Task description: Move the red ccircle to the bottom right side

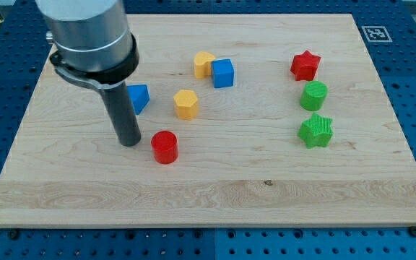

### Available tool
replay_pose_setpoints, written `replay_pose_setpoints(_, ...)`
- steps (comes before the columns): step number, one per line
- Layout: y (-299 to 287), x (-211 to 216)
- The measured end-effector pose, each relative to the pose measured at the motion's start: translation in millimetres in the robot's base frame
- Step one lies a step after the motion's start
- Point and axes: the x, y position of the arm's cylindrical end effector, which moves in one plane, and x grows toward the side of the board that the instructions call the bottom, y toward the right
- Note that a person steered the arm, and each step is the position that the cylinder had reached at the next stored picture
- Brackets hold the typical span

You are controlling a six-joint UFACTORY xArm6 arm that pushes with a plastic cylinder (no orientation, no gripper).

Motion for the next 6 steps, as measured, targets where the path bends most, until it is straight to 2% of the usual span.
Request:
replay_pose_setpoints(4,51.9,0.0)
replay_pose_setpoints(6,49.1,2.5)
